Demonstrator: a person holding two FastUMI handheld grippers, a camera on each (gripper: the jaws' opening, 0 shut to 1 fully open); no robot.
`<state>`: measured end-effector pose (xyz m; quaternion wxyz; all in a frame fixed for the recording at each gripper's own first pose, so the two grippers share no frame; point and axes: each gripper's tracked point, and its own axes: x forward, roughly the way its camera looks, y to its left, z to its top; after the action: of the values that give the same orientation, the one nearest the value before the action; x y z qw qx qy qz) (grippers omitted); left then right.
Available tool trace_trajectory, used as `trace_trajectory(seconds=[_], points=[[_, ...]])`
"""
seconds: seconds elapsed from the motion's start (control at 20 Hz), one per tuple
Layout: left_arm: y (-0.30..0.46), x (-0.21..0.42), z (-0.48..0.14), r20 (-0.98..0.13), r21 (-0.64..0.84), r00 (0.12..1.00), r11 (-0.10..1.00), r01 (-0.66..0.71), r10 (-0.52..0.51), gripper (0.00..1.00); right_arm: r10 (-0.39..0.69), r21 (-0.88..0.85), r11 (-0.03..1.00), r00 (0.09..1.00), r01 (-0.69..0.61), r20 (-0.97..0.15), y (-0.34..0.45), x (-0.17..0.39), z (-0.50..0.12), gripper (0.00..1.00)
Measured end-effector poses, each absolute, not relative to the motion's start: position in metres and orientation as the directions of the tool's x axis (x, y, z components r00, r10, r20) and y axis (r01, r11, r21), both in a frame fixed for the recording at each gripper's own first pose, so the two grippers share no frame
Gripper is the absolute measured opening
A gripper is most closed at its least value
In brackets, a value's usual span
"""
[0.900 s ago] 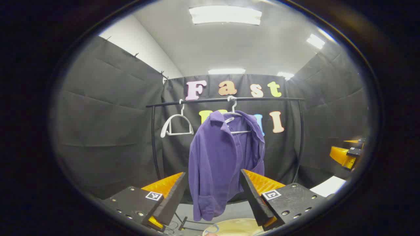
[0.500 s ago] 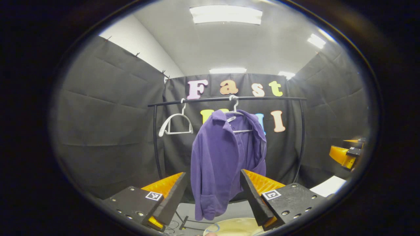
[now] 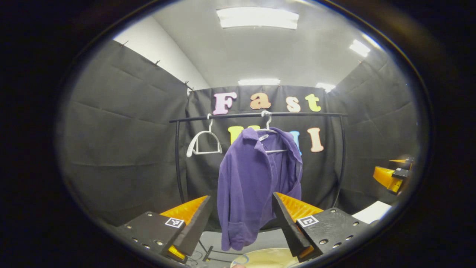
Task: Grasp the clothes on the hanger with both hands and then place them into the laundry hamper below.
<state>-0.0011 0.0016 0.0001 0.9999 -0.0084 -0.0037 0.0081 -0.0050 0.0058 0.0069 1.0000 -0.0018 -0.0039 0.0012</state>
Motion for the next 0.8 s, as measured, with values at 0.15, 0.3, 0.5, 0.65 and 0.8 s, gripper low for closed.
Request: trace_trajectory(seconds=[0.15,0.3,0.5,0.65,0.8], points=[[0.001,-0.001,0.003,0.013,-0.019,1.000,1.000,-0.010,0.010,0.97,0.019,-0.020,1.000,1.000,-0.018,0.014,0.015,-0.004,0.015,0.96],[0.000,-0.004,0.010,0.023,-0.025,1.000,1.000,0.009,-0.009,0.94,0.055,-0.028,0.998,0.998,-0.054,0.025,0.031,0.001,0.028,0.96],[-0.001,-0.008,0.020,0.032,-0.043,0.999,0.998,0.037,-0.035,0.94,0.081,-0.022,0.996,0.996,-0.081,0.024,0.053,0.014,0.041,0.96],[0.009,0.017,0.031,0.033,-0.060,0.997,0.996,0.068,-0.066,0.94,0.094,0.007,0.996,0.995,-0.094,0.039,0.067,0.031,0.055,0.96],[0.004,0.040,0.041,0.028,-0.049,0.997,0.996,0.074,-0.073,0.94,0.114,0.044,0.992,0.992,-0.117,0.060,0.074,0.048,0.070,0.96]])
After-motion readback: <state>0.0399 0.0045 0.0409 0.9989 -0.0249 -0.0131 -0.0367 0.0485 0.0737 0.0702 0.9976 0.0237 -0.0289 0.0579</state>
